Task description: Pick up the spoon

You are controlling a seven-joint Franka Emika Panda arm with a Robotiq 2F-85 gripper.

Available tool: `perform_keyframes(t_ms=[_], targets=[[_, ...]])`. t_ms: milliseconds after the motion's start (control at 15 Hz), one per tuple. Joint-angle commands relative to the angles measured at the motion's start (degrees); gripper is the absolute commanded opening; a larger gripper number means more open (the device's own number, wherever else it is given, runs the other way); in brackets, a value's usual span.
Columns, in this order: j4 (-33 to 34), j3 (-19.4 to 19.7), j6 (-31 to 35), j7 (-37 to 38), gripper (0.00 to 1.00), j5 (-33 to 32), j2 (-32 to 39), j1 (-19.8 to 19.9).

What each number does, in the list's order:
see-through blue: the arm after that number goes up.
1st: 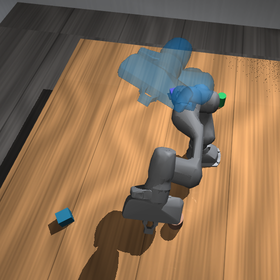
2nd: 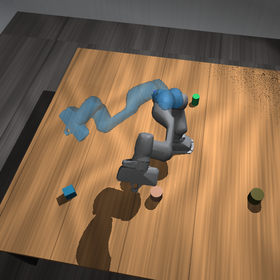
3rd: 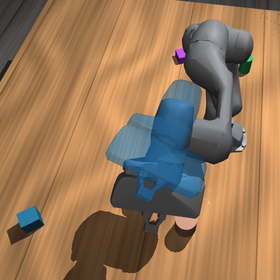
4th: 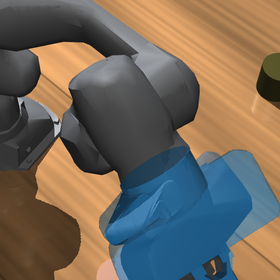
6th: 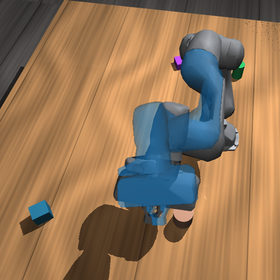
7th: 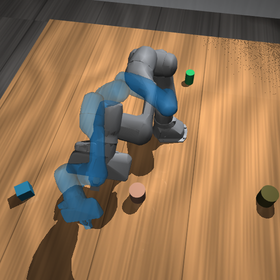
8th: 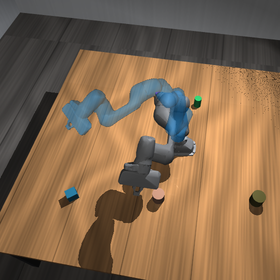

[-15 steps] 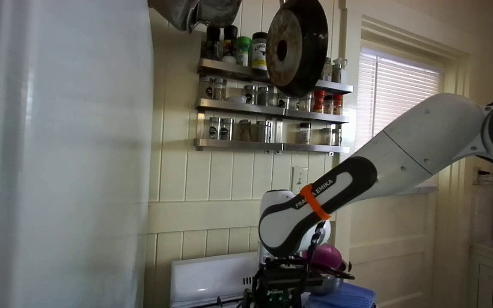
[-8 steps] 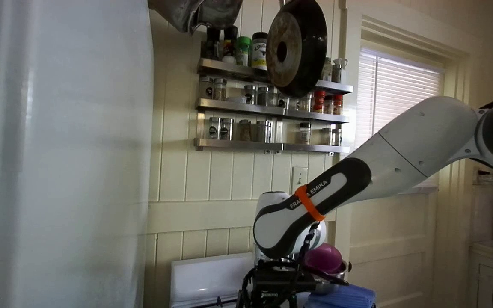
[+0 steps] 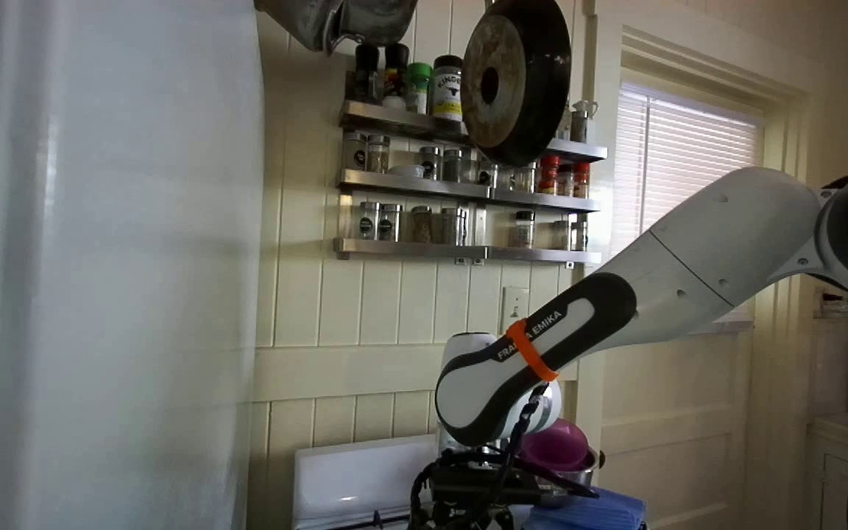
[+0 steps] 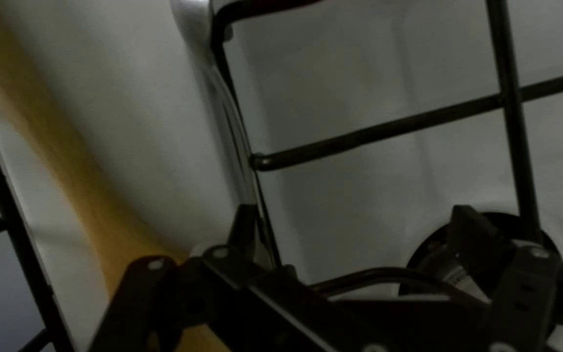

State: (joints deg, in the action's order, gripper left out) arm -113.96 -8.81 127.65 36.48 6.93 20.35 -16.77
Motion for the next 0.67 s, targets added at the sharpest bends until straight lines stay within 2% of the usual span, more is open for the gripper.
perform_keyframes(t_ms=[0, 600], targets=[[-0.7, 0.1, -1.8, 1.8, 1.00, 2.3, -0.3, 0.1], [-1.4, 0.6, -3.7, 2.4, 1.00, 2.4, -3.0, 0.5]])
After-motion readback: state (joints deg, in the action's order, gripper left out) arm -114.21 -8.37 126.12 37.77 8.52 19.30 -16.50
